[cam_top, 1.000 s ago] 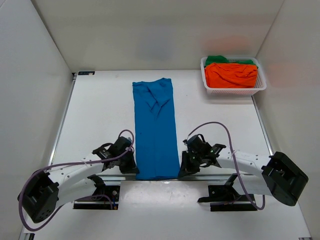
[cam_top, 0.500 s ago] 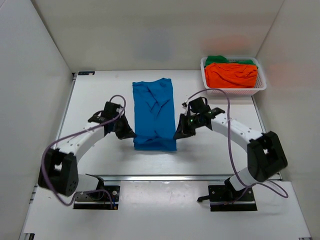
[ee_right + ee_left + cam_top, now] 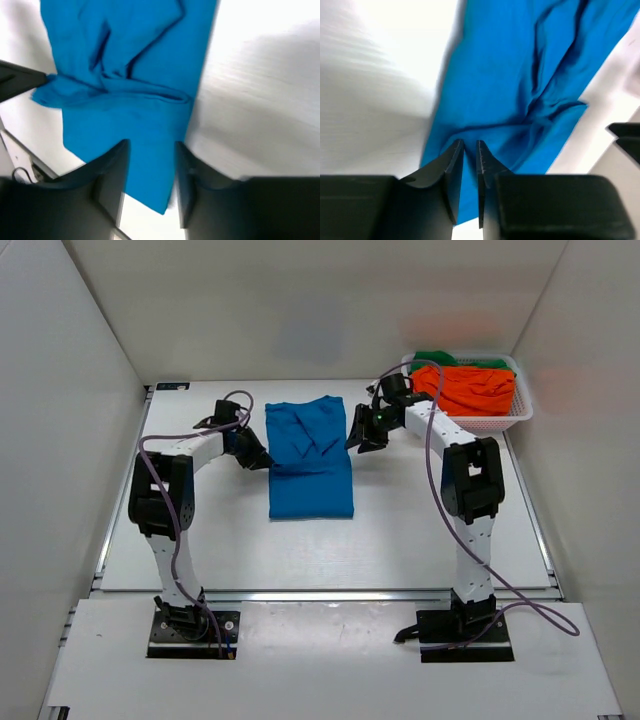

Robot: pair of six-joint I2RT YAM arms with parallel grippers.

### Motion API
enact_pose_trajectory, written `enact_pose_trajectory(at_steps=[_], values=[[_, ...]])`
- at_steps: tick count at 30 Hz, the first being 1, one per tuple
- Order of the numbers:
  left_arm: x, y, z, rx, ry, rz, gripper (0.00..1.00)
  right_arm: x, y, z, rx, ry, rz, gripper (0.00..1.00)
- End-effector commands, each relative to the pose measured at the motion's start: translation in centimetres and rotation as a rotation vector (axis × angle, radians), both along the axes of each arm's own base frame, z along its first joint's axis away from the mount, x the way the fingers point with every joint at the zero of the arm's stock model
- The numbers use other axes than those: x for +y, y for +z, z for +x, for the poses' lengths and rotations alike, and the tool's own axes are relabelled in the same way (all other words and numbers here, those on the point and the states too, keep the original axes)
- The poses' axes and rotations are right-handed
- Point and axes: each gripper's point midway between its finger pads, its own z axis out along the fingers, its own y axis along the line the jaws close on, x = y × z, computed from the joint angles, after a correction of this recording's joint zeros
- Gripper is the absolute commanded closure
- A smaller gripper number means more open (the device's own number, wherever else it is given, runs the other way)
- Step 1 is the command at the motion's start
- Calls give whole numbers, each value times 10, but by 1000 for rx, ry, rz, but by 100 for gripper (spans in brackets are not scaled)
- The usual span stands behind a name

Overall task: Fold and stack the t-shirts
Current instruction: Fold the folded rectangular tshirt in 1/3 of the way, then grab one side of the 2/3 rectangular tshirt with both arms

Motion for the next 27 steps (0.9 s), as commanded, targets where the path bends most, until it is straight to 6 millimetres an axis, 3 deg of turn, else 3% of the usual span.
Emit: enact_pose_trajectory(at_steps=[1,3,6,7,9,10,12,14,18,21,27], values=[[12,41,25,-115,71,-71,72,-9,16,10,-57,-12,-18,55],[16,44,22,-134,111,-91,69,-15,22,8,-82,-26,-21,51],[34,43,6,-152,183,-72,70,-26,14,-20,-57,-53,-33,51],[32,40,-6,-139,185,-73,68,-28,9,-25,-52,-63,-37,50],[26,35,-25,-122,164,-79,64,-32,-1,-57,-13,-61,-31,48],[25,30,-38,-107,154,-73,62,-32,1,-59,-23,-76,-9,45],[16,21,-60,-83,129,-69,59,-30,-8,-90,4,-84,1,38],[13,12,-81,-69,134,-67,56,-26,-9,-103,13,-102,45,32],[4,1,-105,-52,125,-27,51,-16,-22,-136,66,-118,80,32],[1,-4,-117,-38,126,7,50,-7,-34,-153,112,-129,102,33],[3,-15,-125,-28,171,37,46,10,-55,-159,156,-155,117,37]])
